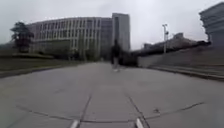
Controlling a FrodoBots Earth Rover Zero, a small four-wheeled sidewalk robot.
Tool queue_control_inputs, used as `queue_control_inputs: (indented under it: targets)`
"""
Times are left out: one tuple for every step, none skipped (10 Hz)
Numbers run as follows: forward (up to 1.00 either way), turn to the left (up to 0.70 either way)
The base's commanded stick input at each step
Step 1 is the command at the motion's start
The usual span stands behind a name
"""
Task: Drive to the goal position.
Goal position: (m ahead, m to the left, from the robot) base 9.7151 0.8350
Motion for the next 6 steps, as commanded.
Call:
queue_control_inputs:
  targets:
    - [1.00, -0.40]
    - [1.00, -0.40]
    - [1.00, -0.40]
    - [1.00, -0.06]
    - [1.00, -0.01]
    - [1.00, 0.00]
